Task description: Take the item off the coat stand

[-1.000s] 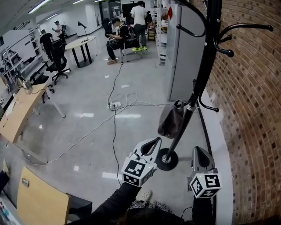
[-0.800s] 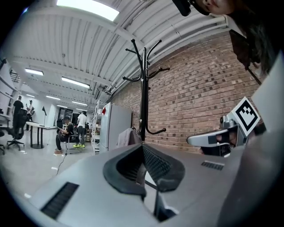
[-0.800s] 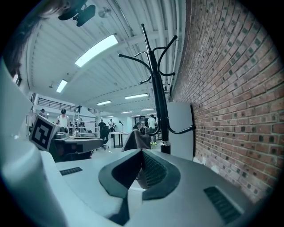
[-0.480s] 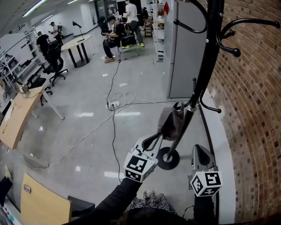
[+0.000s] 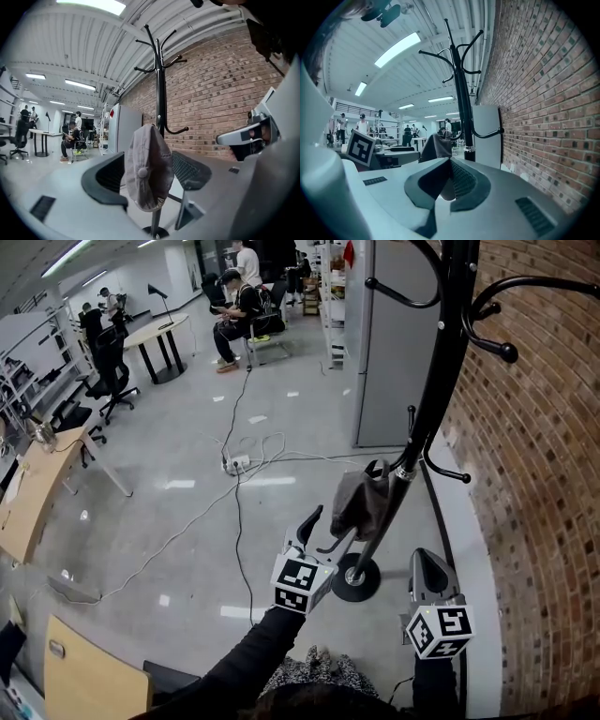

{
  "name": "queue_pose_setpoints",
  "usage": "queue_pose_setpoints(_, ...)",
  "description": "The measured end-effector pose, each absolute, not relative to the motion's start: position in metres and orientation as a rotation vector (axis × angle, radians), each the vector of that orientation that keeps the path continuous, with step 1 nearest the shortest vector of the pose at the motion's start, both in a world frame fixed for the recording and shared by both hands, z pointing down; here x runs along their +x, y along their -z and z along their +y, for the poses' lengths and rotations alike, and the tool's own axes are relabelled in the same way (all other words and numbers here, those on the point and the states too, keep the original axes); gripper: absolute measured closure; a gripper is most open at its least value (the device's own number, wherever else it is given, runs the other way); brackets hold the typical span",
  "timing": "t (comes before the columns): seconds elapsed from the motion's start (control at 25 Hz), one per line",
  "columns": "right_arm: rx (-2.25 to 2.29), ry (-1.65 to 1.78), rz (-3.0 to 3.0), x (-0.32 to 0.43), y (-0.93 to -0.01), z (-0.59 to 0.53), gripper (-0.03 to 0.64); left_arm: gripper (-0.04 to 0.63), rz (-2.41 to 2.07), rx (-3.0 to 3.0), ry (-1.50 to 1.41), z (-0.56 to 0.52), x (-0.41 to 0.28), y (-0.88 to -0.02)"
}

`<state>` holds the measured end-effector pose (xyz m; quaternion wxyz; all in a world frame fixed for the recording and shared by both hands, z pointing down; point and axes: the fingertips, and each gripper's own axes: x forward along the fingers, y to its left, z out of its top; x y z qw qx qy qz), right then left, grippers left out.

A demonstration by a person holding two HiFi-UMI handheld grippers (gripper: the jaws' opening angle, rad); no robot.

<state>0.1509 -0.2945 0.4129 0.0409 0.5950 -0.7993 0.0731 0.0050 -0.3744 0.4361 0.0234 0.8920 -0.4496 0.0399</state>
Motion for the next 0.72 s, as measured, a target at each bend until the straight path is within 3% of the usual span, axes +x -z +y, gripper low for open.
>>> queue_pose_setpoints(0.16, 1.84, -0.233, -2.434, 0.156, -0.414, -0.298, 0.617, 0.261, -1.378, 2.71, -0.169, -0.398, 0.005, -0.458)
queue_pose_setpoints(0.72, 1.865, -0.261, -2.399, 0.158, -0.425, -0.303, 0.617, 0.262, -1.278, 2.77, -0.285, -0.425, 0.033, -0.476)
